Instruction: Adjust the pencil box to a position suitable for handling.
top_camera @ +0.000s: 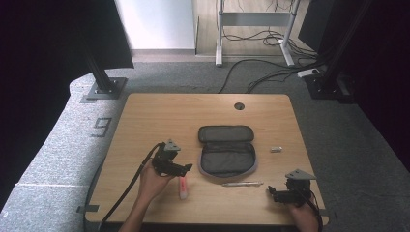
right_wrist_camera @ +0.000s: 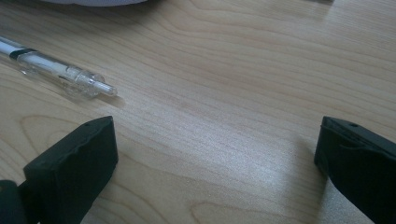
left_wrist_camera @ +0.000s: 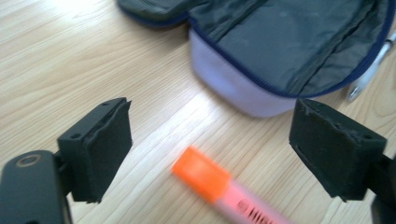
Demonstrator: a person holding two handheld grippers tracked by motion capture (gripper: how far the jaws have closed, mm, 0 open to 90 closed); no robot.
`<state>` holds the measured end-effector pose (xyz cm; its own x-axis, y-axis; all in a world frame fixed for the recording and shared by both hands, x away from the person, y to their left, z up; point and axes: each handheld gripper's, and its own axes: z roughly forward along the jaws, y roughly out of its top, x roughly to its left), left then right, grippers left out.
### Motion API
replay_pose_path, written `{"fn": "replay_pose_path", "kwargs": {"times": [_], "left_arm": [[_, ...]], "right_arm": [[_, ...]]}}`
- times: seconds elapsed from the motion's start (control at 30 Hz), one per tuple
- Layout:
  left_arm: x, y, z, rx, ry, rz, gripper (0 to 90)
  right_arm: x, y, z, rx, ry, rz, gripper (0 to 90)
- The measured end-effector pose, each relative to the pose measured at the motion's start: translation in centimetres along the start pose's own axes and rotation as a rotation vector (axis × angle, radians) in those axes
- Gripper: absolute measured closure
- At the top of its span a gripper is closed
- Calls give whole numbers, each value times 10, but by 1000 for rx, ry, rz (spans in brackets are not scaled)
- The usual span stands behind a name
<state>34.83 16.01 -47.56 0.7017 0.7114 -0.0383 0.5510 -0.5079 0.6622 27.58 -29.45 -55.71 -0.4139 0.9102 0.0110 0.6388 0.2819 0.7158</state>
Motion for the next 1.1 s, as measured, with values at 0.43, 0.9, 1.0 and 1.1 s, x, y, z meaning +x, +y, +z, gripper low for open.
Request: {"fn": "replay_pose_path", "kwargs": {"times": [0.43, 0.9, 1.0, 1.1], "left_arm": [[24, -35, -21, -19, 56, -47, 17], [40, -72, -15, -11, 92, -81, 0], [42, -79, -11, -4, 99, -84, 0], [44, -86, -6, 6, 104, -92, 0]], "right_arm": [[0, 0, 0, 0, -3, 2, 0], [0, 1, 1, 0, -5, 5, 0], [0, 1, 1, 0, -5, 5, 0], [0, 1, 1, 0, -5, 5, 0]]}}
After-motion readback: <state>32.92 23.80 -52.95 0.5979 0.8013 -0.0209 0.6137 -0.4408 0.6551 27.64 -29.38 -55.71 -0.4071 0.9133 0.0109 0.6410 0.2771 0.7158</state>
